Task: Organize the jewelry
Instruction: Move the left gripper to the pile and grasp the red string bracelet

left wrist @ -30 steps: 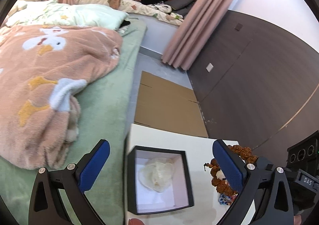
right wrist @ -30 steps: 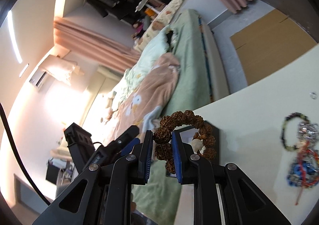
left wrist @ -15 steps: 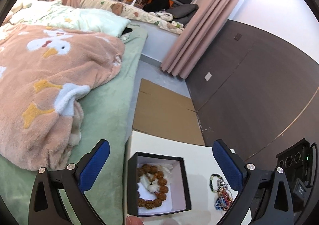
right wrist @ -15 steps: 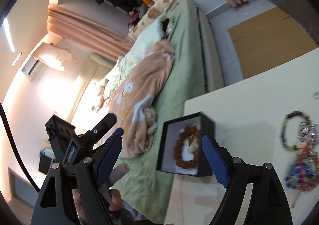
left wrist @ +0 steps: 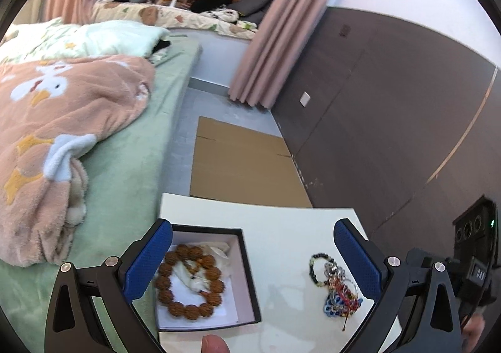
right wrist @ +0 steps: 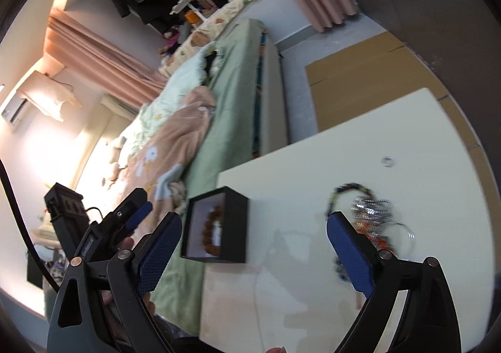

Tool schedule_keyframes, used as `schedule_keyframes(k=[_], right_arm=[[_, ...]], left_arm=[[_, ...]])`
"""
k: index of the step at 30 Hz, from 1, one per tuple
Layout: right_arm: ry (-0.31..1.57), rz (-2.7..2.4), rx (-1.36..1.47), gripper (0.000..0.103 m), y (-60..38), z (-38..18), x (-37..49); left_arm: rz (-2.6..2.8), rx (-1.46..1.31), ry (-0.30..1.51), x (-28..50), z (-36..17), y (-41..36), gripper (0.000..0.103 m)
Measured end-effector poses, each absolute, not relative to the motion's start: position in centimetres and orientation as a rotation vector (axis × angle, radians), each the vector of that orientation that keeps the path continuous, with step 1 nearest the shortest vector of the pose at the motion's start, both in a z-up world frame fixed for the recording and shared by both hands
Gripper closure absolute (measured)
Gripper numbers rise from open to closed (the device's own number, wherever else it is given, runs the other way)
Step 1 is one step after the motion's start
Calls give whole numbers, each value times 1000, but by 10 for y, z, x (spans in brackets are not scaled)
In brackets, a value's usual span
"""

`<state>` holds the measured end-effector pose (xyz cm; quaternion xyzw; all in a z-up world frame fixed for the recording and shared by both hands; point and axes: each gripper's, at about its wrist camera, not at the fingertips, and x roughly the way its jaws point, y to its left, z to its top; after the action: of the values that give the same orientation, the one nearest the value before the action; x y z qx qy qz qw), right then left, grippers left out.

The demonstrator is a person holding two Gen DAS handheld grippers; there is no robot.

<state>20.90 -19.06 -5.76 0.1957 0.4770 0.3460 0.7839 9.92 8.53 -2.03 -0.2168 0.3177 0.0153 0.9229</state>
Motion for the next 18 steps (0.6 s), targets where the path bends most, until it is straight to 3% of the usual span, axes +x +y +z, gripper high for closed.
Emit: schedule_keyframes(k=[13, 18], right_arm=[[1097, 571, 435, 9, -252, -77, 220], [1100, 537, 430, 9, -269, -81, 221]], left_arm=[[-113, -303, 706, 116, -33, 0, 3], [-166, -285, 755, 123, -50, -22, 24]])
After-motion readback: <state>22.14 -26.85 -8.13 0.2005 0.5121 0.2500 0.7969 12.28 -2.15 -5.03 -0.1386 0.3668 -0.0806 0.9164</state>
